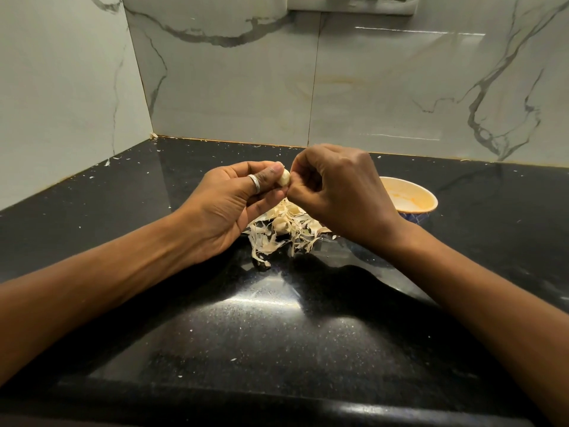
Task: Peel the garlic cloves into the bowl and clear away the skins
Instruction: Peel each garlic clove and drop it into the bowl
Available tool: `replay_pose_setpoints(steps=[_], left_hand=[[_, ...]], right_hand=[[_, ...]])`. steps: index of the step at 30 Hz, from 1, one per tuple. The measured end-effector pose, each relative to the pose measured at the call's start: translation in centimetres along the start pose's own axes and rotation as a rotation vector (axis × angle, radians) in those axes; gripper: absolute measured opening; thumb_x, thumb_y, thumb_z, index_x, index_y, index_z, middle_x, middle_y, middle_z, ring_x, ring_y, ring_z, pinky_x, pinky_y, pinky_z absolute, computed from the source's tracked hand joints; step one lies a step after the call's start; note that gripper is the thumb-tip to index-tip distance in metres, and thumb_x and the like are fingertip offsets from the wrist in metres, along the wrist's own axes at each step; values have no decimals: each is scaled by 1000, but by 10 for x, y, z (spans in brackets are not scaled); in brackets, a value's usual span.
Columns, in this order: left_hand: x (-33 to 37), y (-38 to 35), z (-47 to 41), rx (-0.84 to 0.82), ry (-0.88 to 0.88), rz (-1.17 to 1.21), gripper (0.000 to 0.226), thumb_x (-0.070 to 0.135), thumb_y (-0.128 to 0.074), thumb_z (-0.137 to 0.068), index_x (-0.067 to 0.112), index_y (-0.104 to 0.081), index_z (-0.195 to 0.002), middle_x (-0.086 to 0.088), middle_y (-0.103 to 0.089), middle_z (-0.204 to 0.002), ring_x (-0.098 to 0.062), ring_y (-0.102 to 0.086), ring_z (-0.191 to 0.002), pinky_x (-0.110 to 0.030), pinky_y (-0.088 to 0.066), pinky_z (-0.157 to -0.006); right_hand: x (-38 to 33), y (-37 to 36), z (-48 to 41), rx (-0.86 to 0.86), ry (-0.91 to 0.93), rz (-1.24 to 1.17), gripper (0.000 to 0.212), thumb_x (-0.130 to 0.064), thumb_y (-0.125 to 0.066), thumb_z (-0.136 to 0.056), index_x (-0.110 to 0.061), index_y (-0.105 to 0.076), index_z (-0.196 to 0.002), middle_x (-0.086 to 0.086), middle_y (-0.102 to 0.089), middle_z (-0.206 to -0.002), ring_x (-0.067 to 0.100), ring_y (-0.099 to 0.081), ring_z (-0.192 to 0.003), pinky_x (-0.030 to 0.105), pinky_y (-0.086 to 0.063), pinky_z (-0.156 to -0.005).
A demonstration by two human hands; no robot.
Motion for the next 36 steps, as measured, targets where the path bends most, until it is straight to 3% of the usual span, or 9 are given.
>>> replay_pose_setpoints(steps=[3, 8, 13, 16, 22, 26, 31, 36], left_hand=[[1, -2, 2, -20, 4, -12, 25, 12, -68, -79, 1, -68, -102, -9, -75, -79, -11, -71, -67, -17, -58, -62], [2, -1, 4, -21, -6, -65, 31, 18, -70, -76, 6, -71, -105, -12, -76, -87, -15, -73, -73, -19, -59, -60], [4, -1, 5, -24, -28, -72, 31, 17, -72, -75, 9, -71, -104, -11, -76, -87, -17, -75, -76, -20, -59, -59], [4, 0, 5, -25, -32, -75, 30, 16, -74, -73, 10, -71, -102, -8, -75, -84, -16, -74, -74, -21, -60, -60], [4, 2, 4, -13, -35, -61, 26, 14, -74, -72, 9, -71, -97, -8, -75, -83, -16, -74, -73, -21, -60, -59], [5, 3, 2, -5, -51, -52, 22, 15, -74, -71, 9, -68, -91, -5, -74, -79, -13, -73, -71, -19, -58, -57], [4, 4, 1, 3, -46, -38, 23, 17, -74, -68, 7, -71, -89, -9, -76, -82, -17, -74, -72, -19, -58, -57], [4, 6, 1, -1, -42, -38, 24, 17, -75, -71, 6, -73, -92, -11, -76, -87, -18, -74, -76, -19, -59, -60]], right_hand=[[2, 5, -1, 17, -11, 8, 16, -24, -62, -90, -10, -68, -84, -1, -63, -73, 13, -56, -60, 31, -51, -58], [8, 9, 0, 47, -52, -14, 8, -11, -68, -88, -6, -71, -93, 4, -69, -81, 18, -63, -67, 37, -56, -64], [7, 10, 0, 70, -98, -74, 13, -10, -64, -90, -7, -75, -97, 2, -72, -83, 14, -66, -69, 30, -55, -66], [4, 11, 0, 76, -120, -123, 13, -14, -65, -95, -8, -76, -98, -2, -71, -78, 3, -60, -62, 17, -51, -62], [3, 10, 1, 24, -156, -268, 9, -15, -73, -90, -10, -78, -95, -2, -74, -83, 9, -68, -74, 26, -57, -69], [-1, 7, 2, -16, -136, -310, 11, -15, -76, -89, -11, -80, -98, -3, -76, -84, 6, -71, -74, 16, -56, -69], [1, 4, 3, -34, -152, -316, 10, -15, -74, -91, -12, -80, -98, -8, -74, -80, 5, -70, -70, 21, -58, -65], [4, 3, 3, -55, -173, -326, 10, -15, -71, -92, -12, -80, -95, -4, -75, -77, 13, -70, -66, 36, -57, -63]])
Point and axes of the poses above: each hand's wrist, its own z-axis away from the middle knuckle, its own y-axis out of the back of the hand, x = y × z, the point moved 4 cm from there along -z, towards the middle knuckle
